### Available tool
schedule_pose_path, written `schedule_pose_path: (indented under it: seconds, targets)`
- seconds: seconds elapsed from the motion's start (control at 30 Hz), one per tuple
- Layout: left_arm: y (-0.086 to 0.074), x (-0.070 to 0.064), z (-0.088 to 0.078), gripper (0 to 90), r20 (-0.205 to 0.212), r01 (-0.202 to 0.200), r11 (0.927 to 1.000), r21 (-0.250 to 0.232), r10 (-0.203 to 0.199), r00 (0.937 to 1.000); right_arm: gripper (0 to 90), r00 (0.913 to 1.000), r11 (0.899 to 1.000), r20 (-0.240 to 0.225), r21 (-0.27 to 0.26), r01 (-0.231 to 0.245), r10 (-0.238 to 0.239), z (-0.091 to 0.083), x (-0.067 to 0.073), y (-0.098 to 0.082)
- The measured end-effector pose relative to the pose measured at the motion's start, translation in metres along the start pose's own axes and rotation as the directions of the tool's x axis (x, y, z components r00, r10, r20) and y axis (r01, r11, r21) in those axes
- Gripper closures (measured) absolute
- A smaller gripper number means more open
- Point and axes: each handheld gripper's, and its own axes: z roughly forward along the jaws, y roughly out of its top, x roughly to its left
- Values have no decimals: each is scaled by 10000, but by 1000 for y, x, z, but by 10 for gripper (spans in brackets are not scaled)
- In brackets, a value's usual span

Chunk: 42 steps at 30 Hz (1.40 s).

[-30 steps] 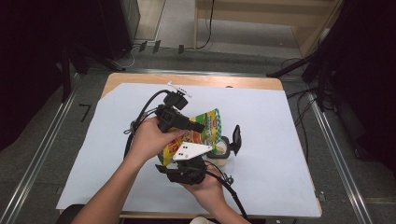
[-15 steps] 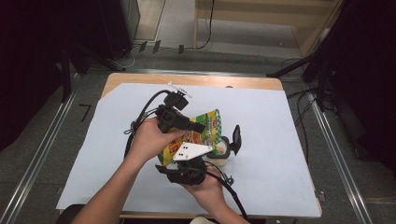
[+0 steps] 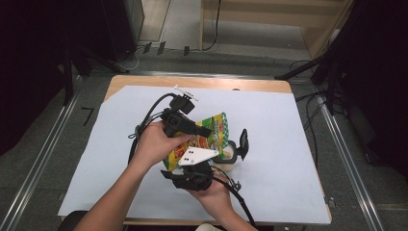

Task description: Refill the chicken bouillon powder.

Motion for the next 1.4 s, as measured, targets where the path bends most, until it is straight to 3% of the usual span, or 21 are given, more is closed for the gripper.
schedule_pose_path:
  seconds: [0.6, 1.0, 1.4]
  targets:
    - [0, -1, -1, 776, 95, -1, 10000, -1, 1, 10000, 648, 9999, 9999, -47, 2, -108, 108, -1, 2, 1]
    - [0, -5, -2, 766, -11, -122, 9999, -42, 122, 9999, 650, 10000, 10000, 8, -56, -47, 47, -1, 0, 0]
    - [0, -8, 0, 761, -105, -166, 9999, 9, 166, 9998, 653, 9995, 9996, -126, -61, -273, 272, 1, -2, -3]
